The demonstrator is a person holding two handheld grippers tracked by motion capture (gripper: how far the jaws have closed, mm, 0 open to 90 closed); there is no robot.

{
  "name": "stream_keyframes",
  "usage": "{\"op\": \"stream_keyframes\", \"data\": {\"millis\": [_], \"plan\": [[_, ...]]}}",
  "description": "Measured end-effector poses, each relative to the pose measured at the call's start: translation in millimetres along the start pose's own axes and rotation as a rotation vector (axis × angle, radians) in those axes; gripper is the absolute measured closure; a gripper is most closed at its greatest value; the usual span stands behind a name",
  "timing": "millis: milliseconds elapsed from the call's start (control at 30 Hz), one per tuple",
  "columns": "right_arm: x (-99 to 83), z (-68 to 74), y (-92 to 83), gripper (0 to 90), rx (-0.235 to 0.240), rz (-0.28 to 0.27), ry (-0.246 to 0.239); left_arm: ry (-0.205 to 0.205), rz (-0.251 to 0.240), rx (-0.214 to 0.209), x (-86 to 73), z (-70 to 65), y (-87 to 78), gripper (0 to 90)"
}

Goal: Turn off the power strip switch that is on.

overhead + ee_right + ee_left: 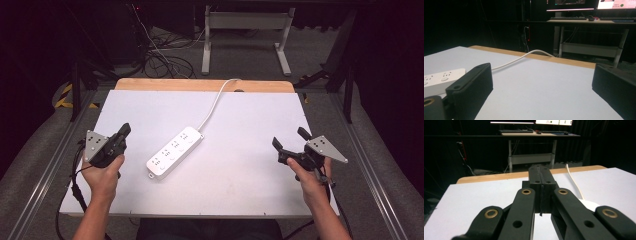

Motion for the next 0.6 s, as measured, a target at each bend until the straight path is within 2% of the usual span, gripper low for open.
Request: {"op": "stream_keyframes", "data": {"millis": [100, 267, 467, 600], "plan": [[-0.3, 0.5, 0.9, 3.7, -0.001, 0.003, -0.006, -0.010, -0.005, 0.020, -2.3, 2.2, -4.2, 90.0], [-0.5, 2.1, 1.4, 3.7, -0.002, 0.007, -0.006, -0.054, 0.007, 0.053, -12.4, 12.7, -5.1, 90.0], [-0.8, 2.0, 1.5, 3.7, -0.001, 0.009, -0.006, -0.050, 0.004, 0.066, -12.3, 13.3, -3.0, 90.0], [-0.6, 1.5, 0.9, 3.7, -0.002, 0.005, -0.007, -0.057, 0.009, 0.092, -15.2, 16.7, -1.6, 90.0]]}}
Point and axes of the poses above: each handheld gripper's, and its own axes: y roughly forward along the jaws, x roughly out of its top, z roughly to its left, the point moved 5 cm from there along y, roughly forward along the jaws, and after that the axes turned 14 degrees about z, right-handed, at the moved point
